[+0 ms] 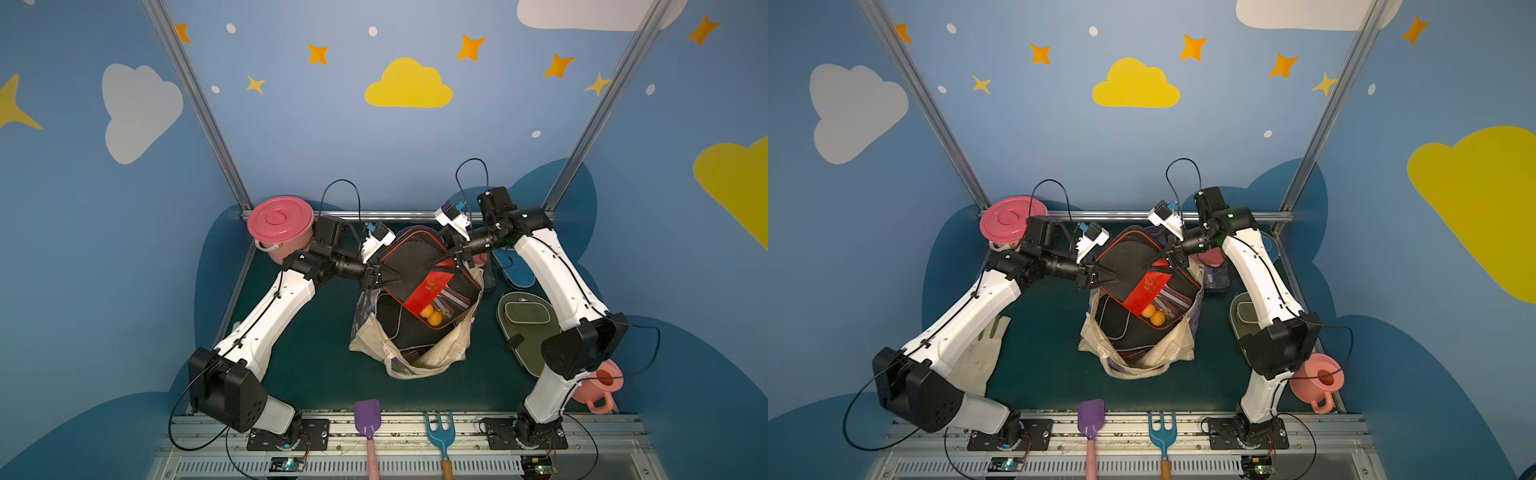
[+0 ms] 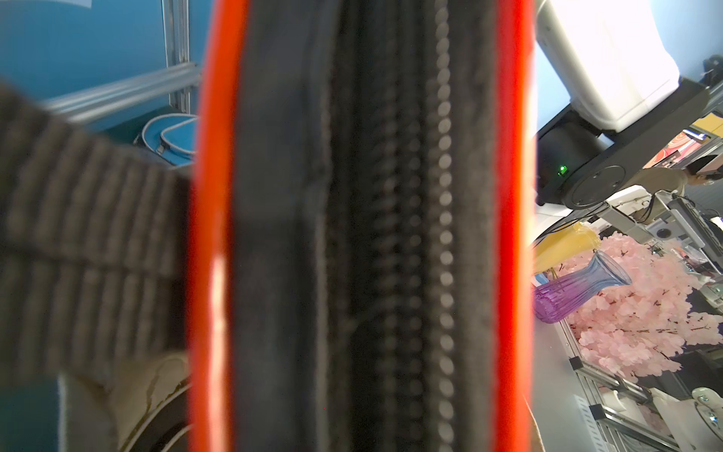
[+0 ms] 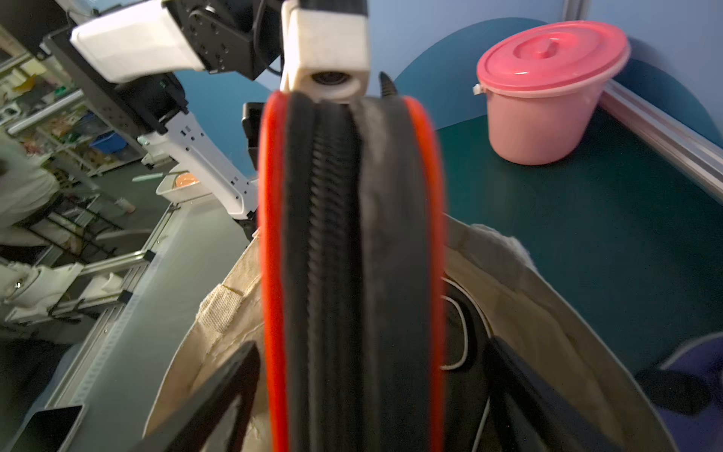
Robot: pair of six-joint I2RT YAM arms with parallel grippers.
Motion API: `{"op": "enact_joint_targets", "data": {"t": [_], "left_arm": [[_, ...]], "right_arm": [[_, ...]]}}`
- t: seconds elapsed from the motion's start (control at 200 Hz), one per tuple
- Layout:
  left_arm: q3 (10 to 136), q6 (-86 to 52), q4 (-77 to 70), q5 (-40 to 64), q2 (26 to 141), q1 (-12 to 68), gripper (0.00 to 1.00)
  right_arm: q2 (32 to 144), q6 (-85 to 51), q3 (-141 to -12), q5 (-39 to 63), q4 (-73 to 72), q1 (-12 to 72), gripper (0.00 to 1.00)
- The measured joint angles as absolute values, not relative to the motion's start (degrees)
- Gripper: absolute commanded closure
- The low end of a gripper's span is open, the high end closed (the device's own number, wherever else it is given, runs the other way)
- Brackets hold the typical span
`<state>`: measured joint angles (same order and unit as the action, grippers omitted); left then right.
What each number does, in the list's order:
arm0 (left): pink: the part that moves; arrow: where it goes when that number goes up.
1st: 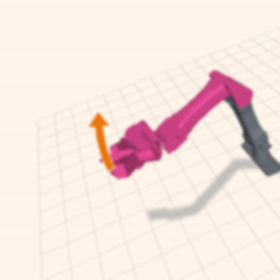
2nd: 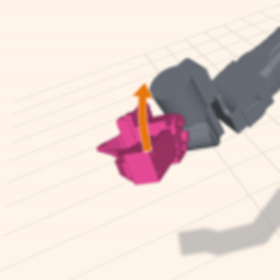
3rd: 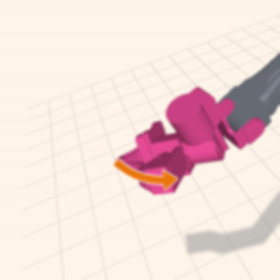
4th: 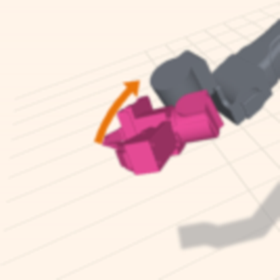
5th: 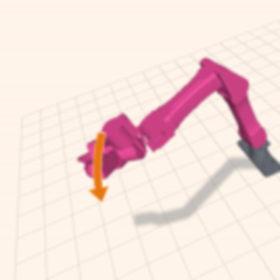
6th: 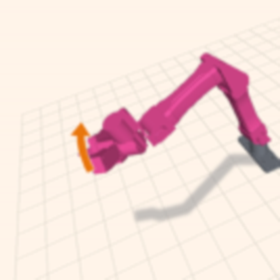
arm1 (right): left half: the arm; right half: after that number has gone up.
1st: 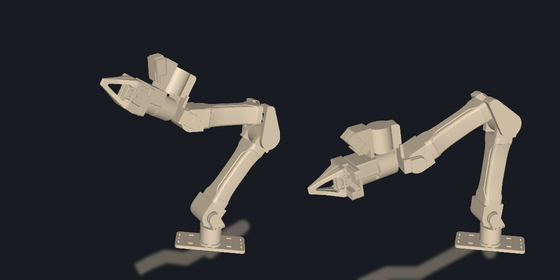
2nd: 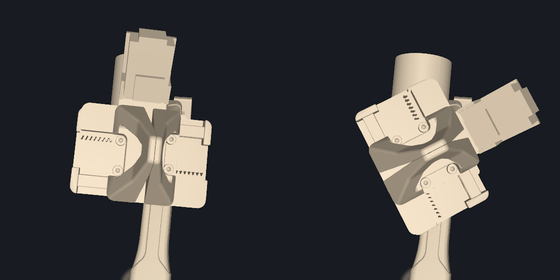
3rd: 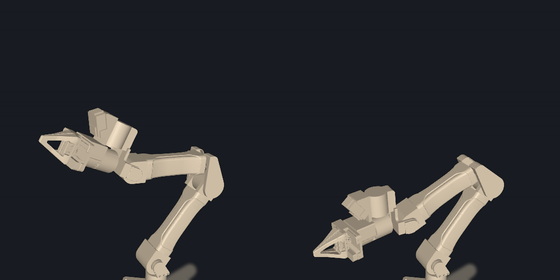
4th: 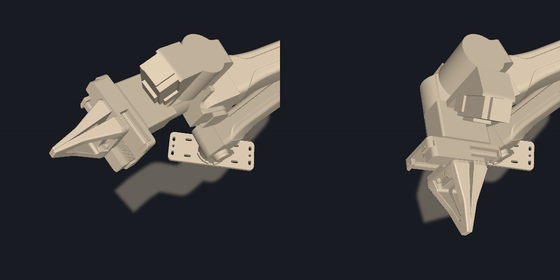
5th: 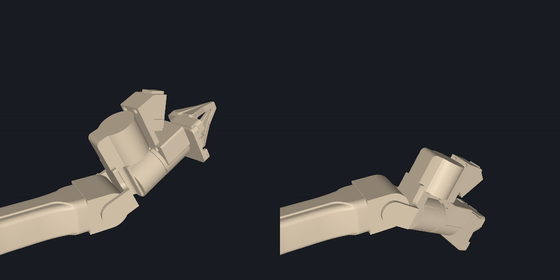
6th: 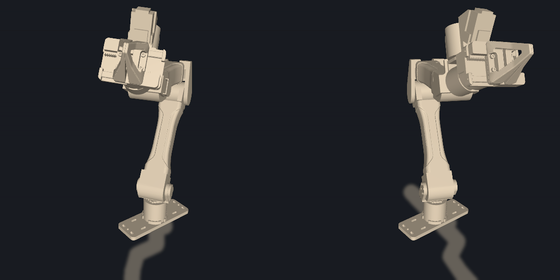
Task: Remove the ping pong set from the canvas bag
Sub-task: Pick up the ping pong set from the canvas bag.
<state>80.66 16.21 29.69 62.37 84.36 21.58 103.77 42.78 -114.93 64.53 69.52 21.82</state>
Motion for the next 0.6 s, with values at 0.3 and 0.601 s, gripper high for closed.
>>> {"op": "enact_joint_targets", "data": {"t": [0.3, 0.601], "left_arm": [[77.23, 14.63, 22.87, 58.65, 80.49, 21.41, 0.22], [62.39, 3.14, 4.36, 47.81, 66.46, 18.48, 0.00]], "right_arm": [[106.43, 47.20, -120.16, 68.66, 78.41, 21.04, 1.00], [98.96, 24.64, -108.38, 69.89, 53.43, 15.99, 1.00]]}}
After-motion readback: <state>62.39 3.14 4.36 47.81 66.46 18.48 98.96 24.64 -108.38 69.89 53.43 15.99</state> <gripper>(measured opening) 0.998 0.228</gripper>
